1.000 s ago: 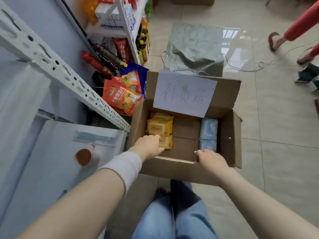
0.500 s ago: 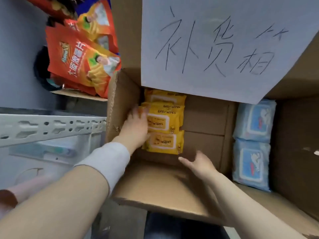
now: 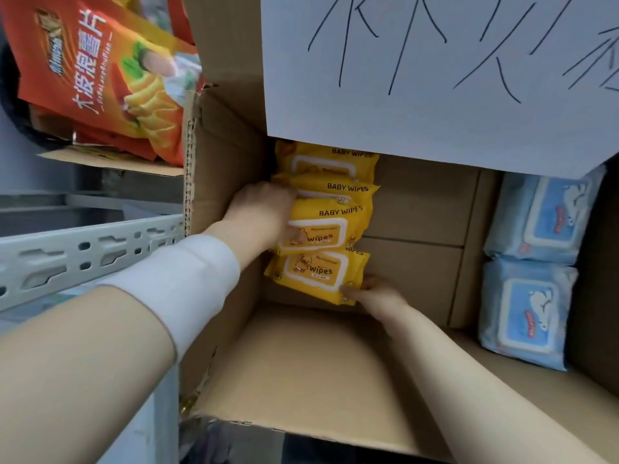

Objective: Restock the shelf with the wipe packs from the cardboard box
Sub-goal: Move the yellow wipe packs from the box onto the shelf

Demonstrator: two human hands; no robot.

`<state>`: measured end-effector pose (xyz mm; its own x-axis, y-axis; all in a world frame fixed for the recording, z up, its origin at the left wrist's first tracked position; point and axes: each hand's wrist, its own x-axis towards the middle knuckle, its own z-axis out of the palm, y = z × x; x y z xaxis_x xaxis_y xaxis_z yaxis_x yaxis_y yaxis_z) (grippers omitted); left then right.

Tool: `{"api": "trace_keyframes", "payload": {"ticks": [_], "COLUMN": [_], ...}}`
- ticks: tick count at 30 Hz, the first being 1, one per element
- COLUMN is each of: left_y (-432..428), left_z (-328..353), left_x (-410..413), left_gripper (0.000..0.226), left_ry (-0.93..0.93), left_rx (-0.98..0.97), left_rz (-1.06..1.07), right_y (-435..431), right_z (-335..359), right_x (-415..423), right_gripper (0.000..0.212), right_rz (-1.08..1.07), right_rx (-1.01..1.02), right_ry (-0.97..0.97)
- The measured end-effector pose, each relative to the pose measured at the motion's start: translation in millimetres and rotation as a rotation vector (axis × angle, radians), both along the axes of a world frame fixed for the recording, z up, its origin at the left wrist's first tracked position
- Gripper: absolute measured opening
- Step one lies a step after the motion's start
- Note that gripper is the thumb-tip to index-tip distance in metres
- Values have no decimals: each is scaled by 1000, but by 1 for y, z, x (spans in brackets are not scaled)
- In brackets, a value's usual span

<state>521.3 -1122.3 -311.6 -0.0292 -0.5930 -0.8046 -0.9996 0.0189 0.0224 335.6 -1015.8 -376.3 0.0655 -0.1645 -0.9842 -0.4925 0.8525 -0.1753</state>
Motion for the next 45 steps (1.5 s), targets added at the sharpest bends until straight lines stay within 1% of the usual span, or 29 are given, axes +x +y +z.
{"api": "trace_keyframes", "payload": {"ticks": [1, 3, 5, 6, 8, 10, 13, 15, 17, 19, 21, 24, 26, 27, 28, 30, 32, 35, 39, 43, 45], "left_y": [0, 0, 1, 1, 0, 0, 3, 7, 13, 21, 29, 52, 73, 87, 102, 137, 175, 228, 292, 368, 410], "left_z": [3, 6, 5, 3, 0, -1, 5, 15, 31, 55, 89, 150, 195, 217, 238, 275, 308, 354, 422, 486, 516], "left_x": [1, 3, 6, 6, 6, 7, 8, 9, 9, 9, 8, 11, 13, 13, 11, 1, -12, -32, -47, -50, -49], "left_gripper": [64, 66, 67, 69, 74, 75, 65, 58, 58, 58, 49, 39, 31, 30, 31, 42, 53, 53, 58, 54, 45], "left_ry": [26, 91, 142, 158, 193, 233, 323, 416, 480, 505, 542, 673, 736, 763, 788, 808, 796, 773, 770, 806, 830], "left_rx": [-1, -49, -102, -116, -130, -138, -86, -64, -84, -146, -175, -103, -85, -108, -153, -274, -417, -608, -855, -1115, -1235], "left_rz": [17, 90, 184, 234, 349, 447, 538, 634, 722, 785, 880, 1016, 1040, 1058, 1087, 1183, 1286, 1399, 1485, 1548, 1578], "right_y": [1, 3, 4, 5, 7, 9, 7, 0, -6, -7, -5, 0, 1, 2, 4, 9, 16, 29, 46, 73, 93], "right_z": [0, -1, -5, -8, -13, -16, -11, 1, 18, 44, 76, 136, 179, 199, 217, 253, 287, 339, 405, 465, 489], "right_x": [1, 8, 14, 16, 17, 19, 19, 15, 6, -8, -28, -67, -93, -105, -115, -130, -136, -140, -138, -118, -103], "right_gripper": [24, 25, 31, 33, 31, 31, 40, 38, 34, 33, 32, 22, 23, 26, 29, 34, 32, 36, 39, 37, 35], "right_rz": [-37, -203, -365, -400, -399, -382, -419, -464, -494, -524, -558, -488, -451, -446, -427, -357, -286, -158, 19, 142, 209], "right_rx": [29, 83, 76, 51, -7, -44, -18, 21, 25, -15, -71, -187, -240, -260, -278, -317, -365, -417, -470, -476, -473], "right_ry": [-24, -80, -76, -52, -7, -19, -51, -60, -36, 7, 63, 174, 183, 158, 127, 48, -51, -192, -361, -563, -643]}}
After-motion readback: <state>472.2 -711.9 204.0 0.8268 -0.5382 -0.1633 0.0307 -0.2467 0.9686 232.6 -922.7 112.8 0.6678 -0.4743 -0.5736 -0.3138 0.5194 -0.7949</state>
